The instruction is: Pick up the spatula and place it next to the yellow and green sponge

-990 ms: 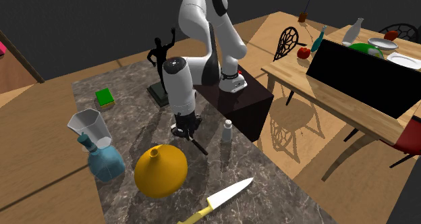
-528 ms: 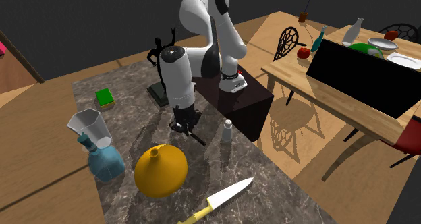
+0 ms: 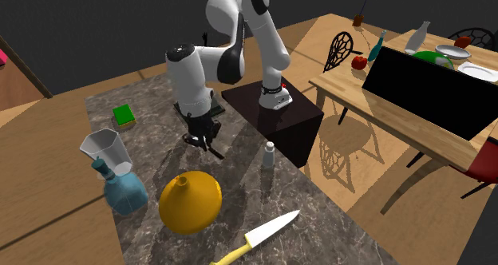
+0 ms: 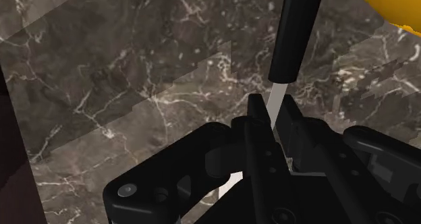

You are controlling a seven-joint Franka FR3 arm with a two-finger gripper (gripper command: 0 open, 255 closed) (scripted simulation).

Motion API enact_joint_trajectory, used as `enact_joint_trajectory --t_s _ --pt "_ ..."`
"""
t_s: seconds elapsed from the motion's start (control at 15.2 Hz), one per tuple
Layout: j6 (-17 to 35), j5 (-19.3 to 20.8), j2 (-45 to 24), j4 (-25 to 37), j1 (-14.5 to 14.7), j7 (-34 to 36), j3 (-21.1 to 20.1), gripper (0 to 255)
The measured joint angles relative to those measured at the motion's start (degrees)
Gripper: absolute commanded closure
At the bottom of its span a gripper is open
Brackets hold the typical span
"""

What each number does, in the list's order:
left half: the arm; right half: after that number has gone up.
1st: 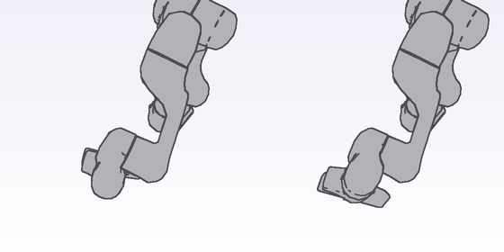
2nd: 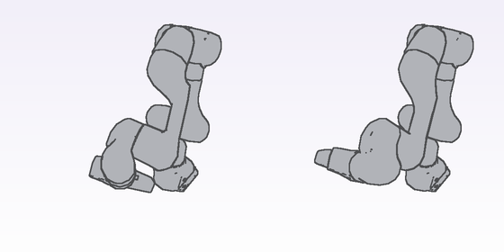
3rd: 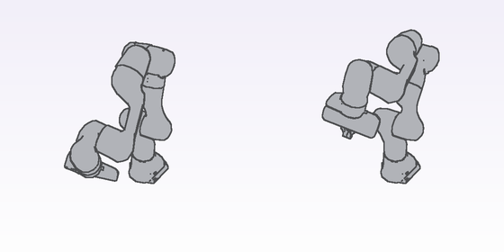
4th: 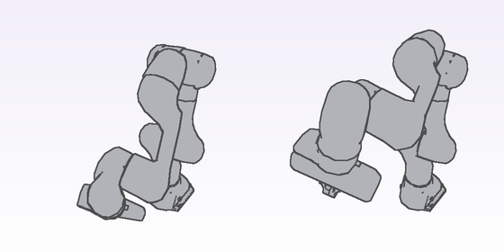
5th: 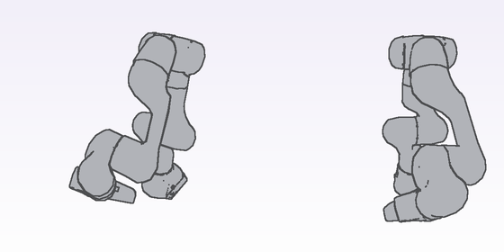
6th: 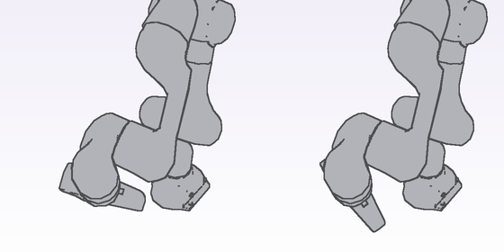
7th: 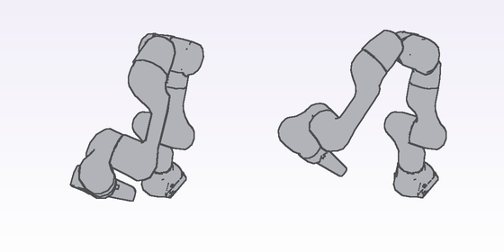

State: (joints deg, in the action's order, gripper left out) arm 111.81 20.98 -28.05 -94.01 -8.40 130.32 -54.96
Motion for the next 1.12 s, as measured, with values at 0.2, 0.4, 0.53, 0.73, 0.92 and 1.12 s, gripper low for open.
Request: enact_joint_trajectory --t_s 0.2,0.4,0.53,0.73,0.92,1.12 --pt "-0.33 -0.39 0.14 0.23 -2.93 -3.41 0.34 255" --pt "-1.54 -0.26 -0.66 2.17 -5.14 -6.99 1.16 255" --pt "-2.08 0.31 -1.94 3.78 -6.08 -9.18 2.08 255" --pt "-3.06 0.76 -3.24 5.93 -7.78 -12.46 3.1 255" --pt "-4.48 1.32 -4.84 8.85 -9.12 -15.69 4.22 255" --pt "-6.13 2.25 -7.26 12.83 -9.76 -18.88 5.63 255"
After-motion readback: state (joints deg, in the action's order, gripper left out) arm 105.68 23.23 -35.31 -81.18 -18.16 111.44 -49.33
